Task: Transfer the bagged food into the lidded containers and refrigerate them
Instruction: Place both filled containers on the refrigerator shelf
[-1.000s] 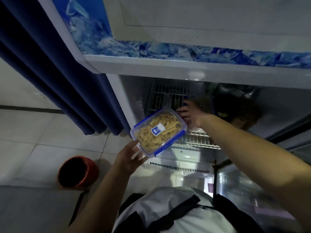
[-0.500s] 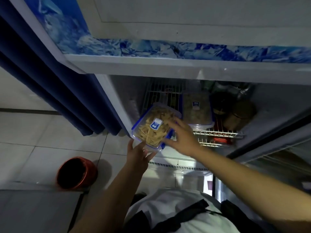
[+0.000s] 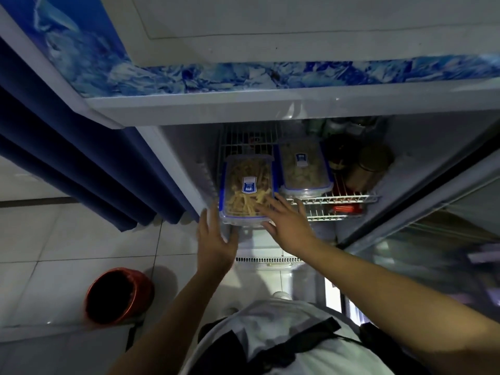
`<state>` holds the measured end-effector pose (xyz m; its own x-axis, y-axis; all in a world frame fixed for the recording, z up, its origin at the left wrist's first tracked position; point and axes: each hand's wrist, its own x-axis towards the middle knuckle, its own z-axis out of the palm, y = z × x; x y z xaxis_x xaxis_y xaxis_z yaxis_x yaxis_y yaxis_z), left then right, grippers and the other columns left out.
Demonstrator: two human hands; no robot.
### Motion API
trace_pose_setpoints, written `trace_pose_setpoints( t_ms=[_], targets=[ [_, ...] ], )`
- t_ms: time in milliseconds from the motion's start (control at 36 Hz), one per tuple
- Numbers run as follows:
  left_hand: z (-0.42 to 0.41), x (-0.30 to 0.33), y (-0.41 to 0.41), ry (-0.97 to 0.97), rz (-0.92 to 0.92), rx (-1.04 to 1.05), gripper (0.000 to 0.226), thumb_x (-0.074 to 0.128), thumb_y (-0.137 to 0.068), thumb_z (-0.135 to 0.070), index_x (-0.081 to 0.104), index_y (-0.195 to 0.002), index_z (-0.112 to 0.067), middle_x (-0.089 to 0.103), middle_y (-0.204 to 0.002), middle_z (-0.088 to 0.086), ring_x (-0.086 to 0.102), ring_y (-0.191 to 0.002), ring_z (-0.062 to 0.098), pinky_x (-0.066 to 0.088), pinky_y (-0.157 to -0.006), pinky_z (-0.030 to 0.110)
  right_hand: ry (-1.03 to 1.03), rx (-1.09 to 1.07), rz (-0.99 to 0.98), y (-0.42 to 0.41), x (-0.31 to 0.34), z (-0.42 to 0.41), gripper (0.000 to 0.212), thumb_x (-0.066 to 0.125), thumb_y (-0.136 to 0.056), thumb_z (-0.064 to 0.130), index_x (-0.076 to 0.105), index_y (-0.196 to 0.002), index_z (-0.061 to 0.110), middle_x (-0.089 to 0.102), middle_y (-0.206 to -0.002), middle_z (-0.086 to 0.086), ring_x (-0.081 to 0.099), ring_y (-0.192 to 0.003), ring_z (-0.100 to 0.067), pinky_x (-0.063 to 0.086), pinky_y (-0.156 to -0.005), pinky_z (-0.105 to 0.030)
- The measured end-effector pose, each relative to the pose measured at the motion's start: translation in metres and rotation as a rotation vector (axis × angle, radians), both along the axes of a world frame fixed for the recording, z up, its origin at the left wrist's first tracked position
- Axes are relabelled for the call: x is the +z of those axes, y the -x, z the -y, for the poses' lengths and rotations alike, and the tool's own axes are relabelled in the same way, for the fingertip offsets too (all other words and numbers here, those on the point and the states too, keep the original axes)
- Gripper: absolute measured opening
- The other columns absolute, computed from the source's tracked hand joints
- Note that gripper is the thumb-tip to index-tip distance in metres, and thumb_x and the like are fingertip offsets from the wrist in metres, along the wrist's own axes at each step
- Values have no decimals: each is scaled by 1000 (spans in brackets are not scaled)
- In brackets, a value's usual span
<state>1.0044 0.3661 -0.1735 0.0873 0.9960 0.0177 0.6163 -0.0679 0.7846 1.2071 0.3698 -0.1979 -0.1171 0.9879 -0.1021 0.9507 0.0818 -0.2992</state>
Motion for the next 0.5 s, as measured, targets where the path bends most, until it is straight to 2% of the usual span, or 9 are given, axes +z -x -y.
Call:
trace_pose_setpoints(
  t_ms=[28,56,83,139,194,250,389,500],
  targets=[
    [-4,-6,7,-132,-273,-152,79,62,-97,-35,16,-161,-26,16,-167,11,16,-152,34,20,-122,50,-14,-8,10,0,-1,-1,50,38,-105,43,27,-154,46,21,-166,8,13,-154,-18,2,-120,-56],
    [-8,-12,13,-183,-499,-289,83,57,-98,-44,5,-161,-26,1,-168,12,2,-155,36,8,-123,51,-28,-15,18,1,-2,-1,49,38,-105,43,27,-154,45,22,-166,7,14,-154,-19,3,-121,-56],
    [-14,-16,16,-160,-652,-384,84,48,-99,-53,-7,-158,-30,-11,-167,9,-8,-154,36,-1,-122,51,-37,-23,24,2,-3,-1,49,37,-106,43,28,-153,45,23,-165,7,15,-154,-19,3,-120,-56],
    [-23,-23,16,-66,-835,-471,81,32,-99,-63,-24,-151,-34,-24,-163,6,-20,-152,35,-9,-122,51,-40,-37,36,4,-4,-1,49,37,-106,42,28,-154,44,23,-165,7,15,-154,-19,2,-120,-56],
    [-31,-30,14,-49,-924,-503,82,27,-98,-66,-29,-148,-30,-26,-163,8,-23,-151,35,-8,-124,53,-31,-52,53,6,-4,-2,48,36,-107,40,27,-154,44,20,-166,7,13,-154,-19,0,-120,-55],
    [-36,-33,13,-61,-958,-515,87,31,-98,-65,-30,-147,-28,-25,-163,10,-22,-151,36,-6,-124,55,-11,-65,60,9,-3,-5,48,34,-107,39,26,-154,43,16,-167,7,10,-154,-19,-2,-120,-56],
    [-52,-35,8,-70,-910,-498,93,41,-98,-56,-30,-150,-27,-23,-165,11,-19,-152,36,-5,-124,53,6,-111,55,14,5,-18,47,31,-109,35,27,-156,37,16,-167,7,12,-154,-19,0,-120,-56],
    [-64,-28,-6,-89,-934,-442,93,43,-97,-53,-25,-155,-23,-20,-166,9,-18,-153,34,-10,-121,54,17,-140,36,13,14,-33,48,37,-107,29,30,-154,37,23,-165,9,18,-152,-16,9,-120,-52]
  ],
)
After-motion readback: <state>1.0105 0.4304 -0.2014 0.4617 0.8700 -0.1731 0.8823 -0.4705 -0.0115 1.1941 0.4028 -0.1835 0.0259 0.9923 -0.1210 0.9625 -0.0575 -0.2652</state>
